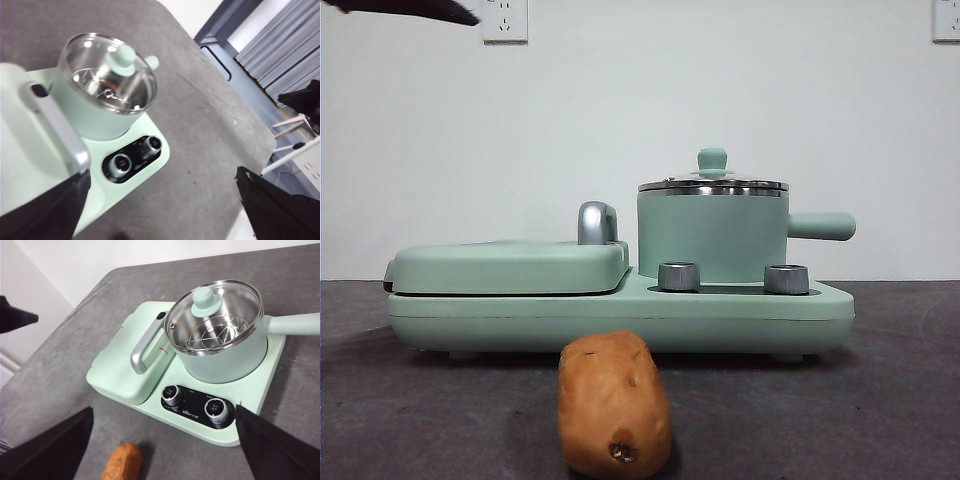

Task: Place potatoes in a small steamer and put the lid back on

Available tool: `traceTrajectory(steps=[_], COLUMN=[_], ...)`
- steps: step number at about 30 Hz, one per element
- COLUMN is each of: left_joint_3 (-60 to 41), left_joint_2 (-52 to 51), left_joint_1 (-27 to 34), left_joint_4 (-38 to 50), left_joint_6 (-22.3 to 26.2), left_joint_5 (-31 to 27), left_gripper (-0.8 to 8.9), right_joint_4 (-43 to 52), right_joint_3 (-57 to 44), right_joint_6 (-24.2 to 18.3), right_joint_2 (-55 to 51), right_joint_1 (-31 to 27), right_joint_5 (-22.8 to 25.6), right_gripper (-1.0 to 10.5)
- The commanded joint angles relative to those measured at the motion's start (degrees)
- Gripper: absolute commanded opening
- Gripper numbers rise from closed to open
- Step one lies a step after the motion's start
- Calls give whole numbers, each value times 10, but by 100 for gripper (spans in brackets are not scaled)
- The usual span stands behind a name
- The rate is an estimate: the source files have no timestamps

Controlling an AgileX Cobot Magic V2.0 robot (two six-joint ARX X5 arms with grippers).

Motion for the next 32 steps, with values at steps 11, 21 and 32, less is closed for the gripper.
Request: traceTrajectory(steps=[11, 21, 32], left_joint_3=[204, 393, 499], left_joint_2=[187, 377, 537], left_joint_1=[-98, -177, -217], left_joint_4=[-5, -61, -37], left_joint_6=[30, 70, 68], left_joint_5=[-92, -286, -349], left_gripper=[473, 468, 467], right_joint_4=[2, 2, 2], right_joint_3=[10, 10, 10], right_joint_6=[-2, -3, -3], right_joint_2=[2, 2, 2], right_joint_1=[1, 1, 1], right_joint_5=[-2, -2, -2], right_gripper=[496, 496, 496])
